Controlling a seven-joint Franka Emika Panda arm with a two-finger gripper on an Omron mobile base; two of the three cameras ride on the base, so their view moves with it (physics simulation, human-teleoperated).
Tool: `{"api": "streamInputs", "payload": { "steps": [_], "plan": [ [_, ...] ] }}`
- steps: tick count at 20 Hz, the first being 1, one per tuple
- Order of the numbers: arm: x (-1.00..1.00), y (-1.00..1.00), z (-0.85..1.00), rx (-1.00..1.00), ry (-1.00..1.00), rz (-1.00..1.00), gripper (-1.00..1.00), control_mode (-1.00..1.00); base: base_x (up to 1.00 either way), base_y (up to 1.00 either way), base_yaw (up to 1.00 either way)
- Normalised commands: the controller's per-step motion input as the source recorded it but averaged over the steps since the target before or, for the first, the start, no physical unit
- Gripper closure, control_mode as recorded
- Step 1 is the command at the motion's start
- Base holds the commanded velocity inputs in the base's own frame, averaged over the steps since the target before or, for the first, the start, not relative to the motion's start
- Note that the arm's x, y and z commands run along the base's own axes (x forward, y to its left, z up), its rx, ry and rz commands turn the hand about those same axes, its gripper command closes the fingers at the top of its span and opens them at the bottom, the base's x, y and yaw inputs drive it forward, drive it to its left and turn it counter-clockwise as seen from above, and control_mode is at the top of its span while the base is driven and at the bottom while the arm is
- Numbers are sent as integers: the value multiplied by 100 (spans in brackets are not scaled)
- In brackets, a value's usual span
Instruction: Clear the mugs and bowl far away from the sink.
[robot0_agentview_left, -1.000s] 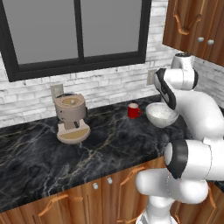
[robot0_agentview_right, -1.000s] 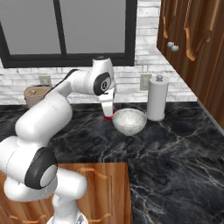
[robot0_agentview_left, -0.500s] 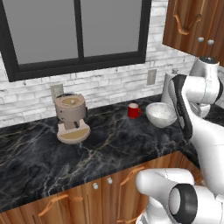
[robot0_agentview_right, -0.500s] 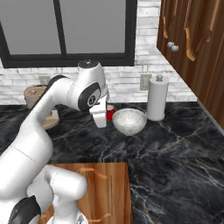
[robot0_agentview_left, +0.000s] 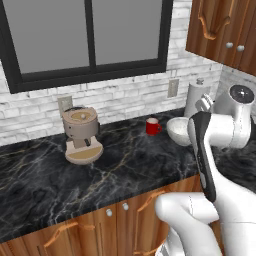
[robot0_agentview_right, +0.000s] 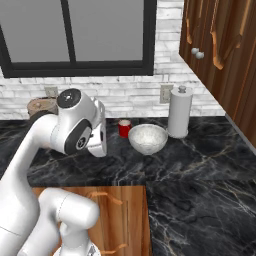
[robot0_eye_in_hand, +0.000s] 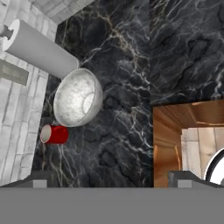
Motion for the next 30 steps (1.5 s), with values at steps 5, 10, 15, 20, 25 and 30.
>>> {"api": "streamInputs", "payload": {
  "steps": [5, 10, 15, 20, 25, 30],
  "plan": [
    [-17, 18, 37, 0, -10, 0, -100, -100, 0, 0, 0],
    [-16, 32, 45, 0, -3, 0, -100, -100, 0, 0, 0],
    [-11, 32, 23, 0, -9, 0, -100, -100, 0, 0, 0],
    [-20, 17, 13, 0, -9, 0, -100, 100, -15, 5, 0],
    [0, 0, 0, 0, 0, 0, -100, 100, -72, 19, 0],
    [0, 0, 0, 0, 0, 0, -100, 100, -100, 0, 0]
  ]
}}
